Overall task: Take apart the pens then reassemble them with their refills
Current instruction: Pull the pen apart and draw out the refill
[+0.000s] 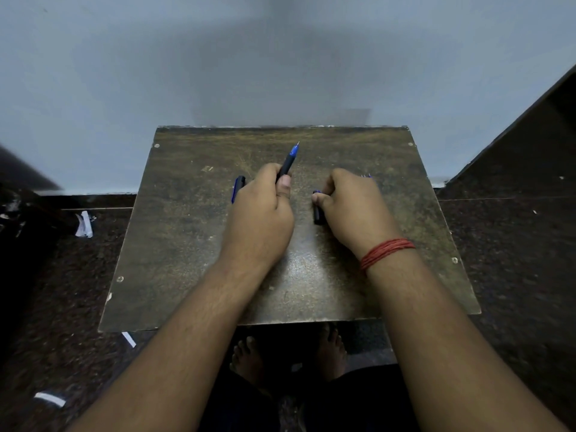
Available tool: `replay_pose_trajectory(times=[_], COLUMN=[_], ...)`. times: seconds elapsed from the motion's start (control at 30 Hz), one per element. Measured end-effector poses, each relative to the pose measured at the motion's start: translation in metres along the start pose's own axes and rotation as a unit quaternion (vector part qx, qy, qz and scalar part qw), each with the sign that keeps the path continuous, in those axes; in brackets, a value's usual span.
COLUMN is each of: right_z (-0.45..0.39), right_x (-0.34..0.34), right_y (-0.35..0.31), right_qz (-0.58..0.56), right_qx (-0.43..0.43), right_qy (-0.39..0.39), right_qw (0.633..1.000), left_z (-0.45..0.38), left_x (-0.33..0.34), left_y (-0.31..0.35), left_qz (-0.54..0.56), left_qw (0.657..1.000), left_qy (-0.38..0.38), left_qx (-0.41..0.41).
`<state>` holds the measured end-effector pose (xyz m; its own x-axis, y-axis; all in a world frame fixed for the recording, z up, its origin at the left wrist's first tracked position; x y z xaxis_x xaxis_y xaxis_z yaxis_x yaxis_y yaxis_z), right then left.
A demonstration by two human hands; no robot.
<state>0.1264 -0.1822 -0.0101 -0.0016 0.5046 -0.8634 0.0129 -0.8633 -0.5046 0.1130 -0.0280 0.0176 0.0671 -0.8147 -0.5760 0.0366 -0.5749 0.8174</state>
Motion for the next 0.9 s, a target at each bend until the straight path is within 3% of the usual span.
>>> replay_pose_trajectory(times=[0.07,0.13,0.23,0.37,0.7,0.9], right_z=[0.001,0.001,0.001,0.001,0.001,0.001], right_x=[-0.005,-0.023,-0.038,-0.014,-0.016,-0.017], right_y=[-0.001,-0.005,-0.003,-0.014,-0.025,-0.022], right_qz=[-0.001,-0.016,-0.212,-0.412,-0.498,-0.509], right_qx=[-0.006,-0.032,-0.039,-0.035,-0.086,-0.134], right_qy=[0.012,0.081,0.16,0.091,0.089,0.035], right_qw=[1.0,0.996,0.963,0.906,0.858,0.85], left_z=[0.001,0.001,0.001,0.003,0.007,0.008], left_x=[0.002,0.004,0.008,0.015,0.013,0.016], left_y=[0.001,0.001,0.0,0.005,0.019,0.022], left_qz=[-0.004,-0.009,-0.017,-0.039,-0.056,-0.037], left_qw=[1.0,1.0,1.0,0.998,0.995,0.992], left_qy=[-0.004,-0.008,-0.014,-0.027,-0.032,-0.07], left_qx=[0.003,0.008,0.014,0.032,0.082,0.098])
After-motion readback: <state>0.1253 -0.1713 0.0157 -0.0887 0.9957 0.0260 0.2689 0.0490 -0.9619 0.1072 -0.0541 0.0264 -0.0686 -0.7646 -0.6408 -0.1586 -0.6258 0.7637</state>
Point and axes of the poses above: each hand's wrist, its own z-axis away from the middle knuckle, its own x-axis out of the palm, y = z × x, the point moved 10 cm from there along -z, towards the middle knuckle, and after that the axes turned 12 degrees about -x, right-handed, at the moved point
